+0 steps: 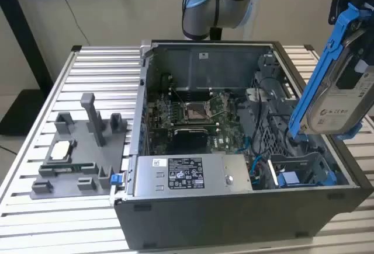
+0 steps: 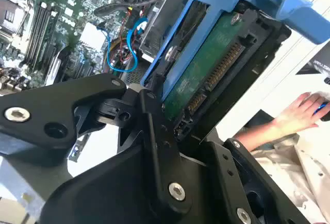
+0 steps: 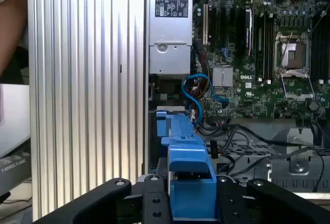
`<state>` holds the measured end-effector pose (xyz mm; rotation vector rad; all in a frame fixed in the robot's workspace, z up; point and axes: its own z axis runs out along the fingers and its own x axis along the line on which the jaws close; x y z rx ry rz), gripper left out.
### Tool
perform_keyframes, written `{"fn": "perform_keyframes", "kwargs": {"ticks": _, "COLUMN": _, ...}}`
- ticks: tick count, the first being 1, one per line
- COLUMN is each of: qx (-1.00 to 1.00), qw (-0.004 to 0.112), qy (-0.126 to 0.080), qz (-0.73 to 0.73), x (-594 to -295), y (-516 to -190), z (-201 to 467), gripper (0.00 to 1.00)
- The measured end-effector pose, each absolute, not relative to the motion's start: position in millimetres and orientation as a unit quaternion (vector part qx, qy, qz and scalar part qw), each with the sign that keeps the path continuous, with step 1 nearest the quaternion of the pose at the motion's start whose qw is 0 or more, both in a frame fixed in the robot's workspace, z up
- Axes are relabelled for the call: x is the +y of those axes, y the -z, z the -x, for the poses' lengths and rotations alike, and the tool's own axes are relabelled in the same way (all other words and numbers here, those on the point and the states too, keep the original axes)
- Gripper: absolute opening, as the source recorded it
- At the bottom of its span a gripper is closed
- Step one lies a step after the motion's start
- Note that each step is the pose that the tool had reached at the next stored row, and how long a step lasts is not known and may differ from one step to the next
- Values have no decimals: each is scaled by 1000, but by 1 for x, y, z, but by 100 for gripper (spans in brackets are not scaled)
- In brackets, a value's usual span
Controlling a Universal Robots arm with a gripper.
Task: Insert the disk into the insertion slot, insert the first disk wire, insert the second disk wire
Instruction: 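Insert the disk into the insertion slot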
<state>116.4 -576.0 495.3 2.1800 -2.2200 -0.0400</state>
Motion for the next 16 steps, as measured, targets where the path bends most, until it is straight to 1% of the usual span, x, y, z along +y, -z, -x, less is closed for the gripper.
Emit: {"fn": "perform_keyframes", "kwargs": {"ticks": 16, "qx": -713, "qw": 15, "qy": 13, "qz": -701, "x": -576, "y": -492, "z": -116, "gripper": 0}}
